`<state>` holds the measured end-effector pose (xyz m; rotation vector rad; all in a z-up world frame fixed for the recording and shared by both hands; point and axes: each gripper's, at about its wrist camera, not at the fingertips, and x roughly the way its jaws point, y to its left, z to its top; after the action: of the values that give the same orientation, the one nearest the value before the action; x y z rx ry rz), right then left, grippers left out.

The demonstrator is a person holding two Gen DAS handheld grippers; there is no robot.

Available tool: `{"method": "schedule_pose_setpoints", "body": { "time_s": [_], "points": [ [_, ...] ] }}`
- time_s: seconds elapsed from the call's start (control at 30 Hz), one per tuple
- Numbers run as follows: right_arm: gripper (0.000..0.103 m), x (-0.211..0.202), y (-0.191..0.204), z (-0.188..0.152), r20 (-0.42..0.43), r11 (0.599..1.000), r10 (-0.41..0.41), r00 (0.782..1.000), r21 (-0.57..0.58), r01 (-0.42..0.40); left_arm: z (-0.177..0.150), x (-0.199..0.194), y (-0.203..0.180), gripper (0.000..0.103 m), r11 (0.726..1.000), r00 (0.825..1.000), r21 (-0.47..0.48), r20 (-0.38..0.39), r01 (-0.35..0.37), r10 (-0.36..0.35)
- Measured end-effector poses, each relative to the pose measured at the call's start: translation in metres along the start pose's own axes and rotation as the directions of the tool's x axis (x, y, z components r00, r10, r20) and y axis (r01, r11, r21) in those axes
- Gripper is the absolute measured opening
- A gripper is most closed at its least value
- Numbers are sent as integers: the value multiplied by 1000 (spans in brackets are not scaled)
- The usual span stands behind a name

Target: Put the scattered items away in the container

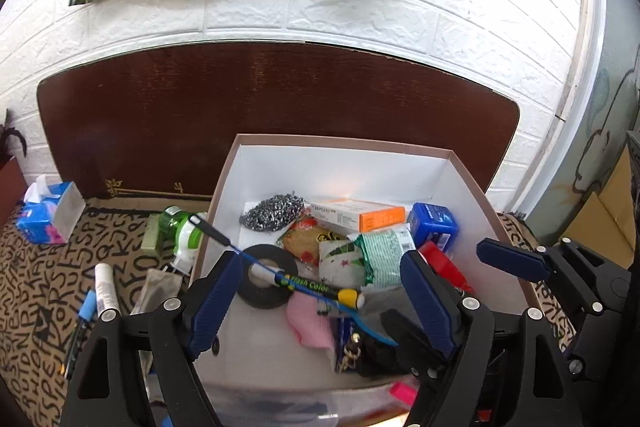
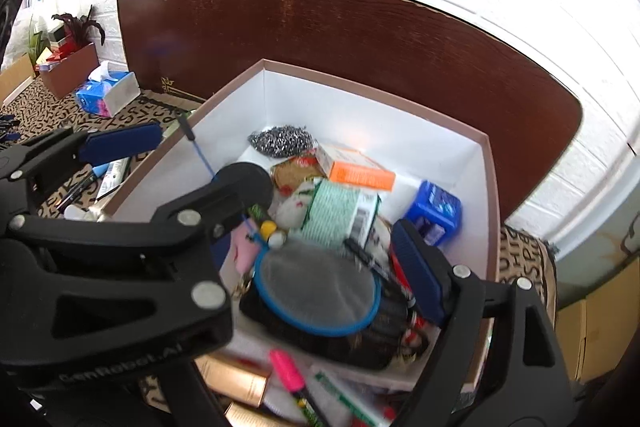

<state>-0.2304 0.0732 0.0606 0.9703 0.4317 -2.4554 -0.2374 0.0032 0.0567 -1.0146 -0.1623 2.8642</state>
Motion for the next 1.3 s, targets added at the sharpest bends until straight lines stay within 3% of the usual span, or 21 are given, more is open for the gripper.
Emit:
{"method": "schedule_pose_setpoints", "body": {
  "time_s": [0.4, 0.57, 0.8, 1.13, 1.3],
  "points": [
    [85, -55, 0, -52, 13, 993, -54, 998, 103, 52, -44, -59, -25, 88, 995, 993, 16, 65, -98, 97],
    [96, -75, 1, -73, 21, 990, -71, 997, 121, 68, -66, -75, -26, 91, 996, 995, -43, 56, -79, 81],
    [97, -94, 5, -107, 17, 987, -76, 997, 140, 73, -95, -94, -32, 93, 992, 991, -45, 60, -121, 124],
    [97, -102, 12, -147, -15, 983, -107, 994, 148, 108, -120, -111, -43, 94, 992, 991, -12, 49, -123, 123],
    [97, -102, 12, -155, -22, 981, -108, 994, 158, 110, -127, -115, -46, 102, 993, 991, -13, 67, -115, 115]
  ]
}}
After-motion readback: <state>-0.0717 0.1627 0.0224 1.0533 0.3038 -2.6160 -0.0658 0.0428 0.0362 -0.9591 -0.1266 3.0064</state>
